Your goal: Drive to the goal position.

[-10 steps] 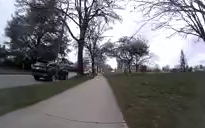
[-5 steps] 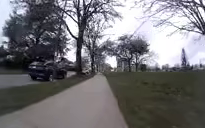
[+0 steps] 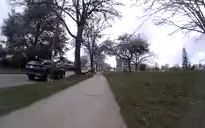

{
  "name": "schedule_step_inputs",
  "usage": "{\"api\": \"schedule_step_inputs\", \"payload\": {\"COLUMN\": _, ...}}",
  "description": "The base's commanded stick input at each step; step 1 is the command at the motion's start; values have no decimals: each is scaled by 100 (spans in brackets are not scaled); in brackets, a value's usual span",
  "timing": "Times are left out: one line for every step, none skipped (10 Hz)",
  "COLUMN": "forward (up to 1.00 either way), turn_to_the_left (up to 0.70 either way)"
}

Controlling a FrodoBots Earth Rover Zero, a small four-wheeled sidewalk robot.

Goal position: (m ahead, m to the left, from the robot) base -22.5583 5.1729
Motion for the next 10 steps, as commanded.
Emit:
{"api": "schedule_step_inputs", "payload": {"forward": 0, "turn_to_the_left": -63}}
{"api": "schedule_step_inputs", "payload": {"forward": 0, "turn_to_the_left": -70}}
{"api": "schedule_step_inputs", "payload": {"forward": 0, "turn_to_the_left": -70}}
{"api": "schedule_step_inputs", "payload": {"forward": 0, "turn_to_the_left": -70}}
{"api": "schedule_step_inputs", "payload": {"forward": 0, "turn_to_the_left": -70}}
{"api": "schedule_step_inputs", "payload": {"forward": 0, "turn_to_the_left": -70}}
{"api": "schedule_step_inputs", "payload": {"forward": 0, "turn_to_the_left": -70}}
{"api": "schedule_step_inputs", "payload": {"forward": 0, "turn_to_the_left": -70}}
{"api": "schedule_step_inputs", "payload": {"forward": 0, "turn_to_the_left": -70}}
{"api": "schedule_step_inputs", "payload": {"forward": 0, "turn_to_the_left": -70}}
